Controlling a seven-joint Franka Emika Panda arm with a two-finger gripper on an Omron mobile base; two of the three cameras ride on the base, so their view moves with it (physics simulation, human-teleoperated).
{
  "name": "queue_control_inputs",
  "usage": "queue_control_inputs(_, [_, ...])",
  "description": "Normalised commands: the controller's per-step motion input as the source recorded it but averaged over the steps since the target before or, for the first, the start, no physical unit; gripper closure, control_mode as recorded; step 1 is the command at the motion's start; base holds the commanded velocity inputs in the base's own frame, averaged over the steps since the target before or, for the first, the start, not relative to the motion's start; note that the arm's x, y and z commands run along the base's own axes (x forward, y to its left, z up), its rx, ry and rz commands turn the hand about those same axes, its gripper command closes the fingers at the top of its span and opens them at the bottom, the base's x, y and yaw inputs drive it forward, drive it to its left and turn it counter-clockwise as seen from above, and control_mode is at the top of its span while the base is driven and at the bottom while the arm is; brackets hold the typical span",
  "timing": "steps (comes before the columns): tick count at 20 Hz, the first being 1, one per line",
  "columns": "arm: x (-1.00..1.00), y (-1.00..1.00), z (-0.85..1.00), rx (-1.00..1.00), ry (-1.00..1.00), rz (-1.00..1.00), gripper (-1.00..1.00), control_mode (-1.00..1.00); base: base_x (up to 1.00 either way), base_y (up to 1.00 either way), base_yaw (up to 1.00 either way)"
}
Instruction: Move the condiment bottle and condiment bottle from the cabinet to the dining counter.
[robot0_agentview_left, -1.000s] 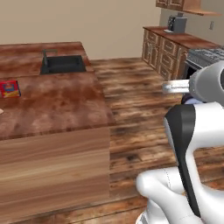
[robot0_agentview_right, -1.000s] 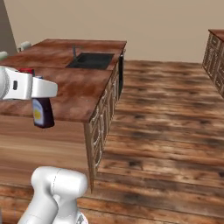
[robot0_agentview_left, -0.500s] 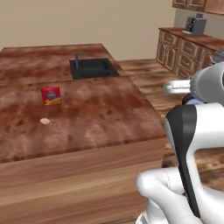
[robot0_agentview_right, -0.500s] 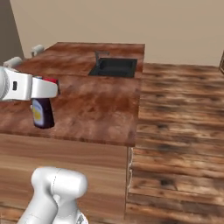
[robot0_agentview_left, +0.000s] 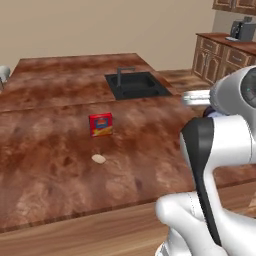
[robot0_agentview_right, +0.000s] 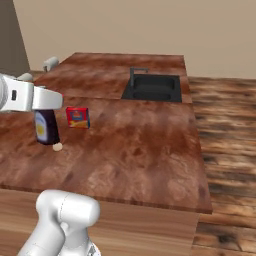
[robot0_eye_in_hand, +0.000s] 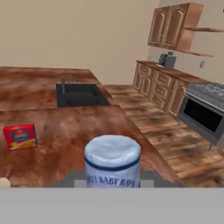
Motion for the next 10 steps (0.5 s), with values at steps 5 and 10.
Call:
queue_control_inputs(5, [-0.05,0.8,-0.02,-0.12,-0.01,0.0,1.0,-1.0,0.04,0.2,0.0])
queue_control_inputs(10, [-0.11,1.0,-0.14,-0.15,-0.1,0.0,1.0,-1.0,0.0,0.0,0.0])
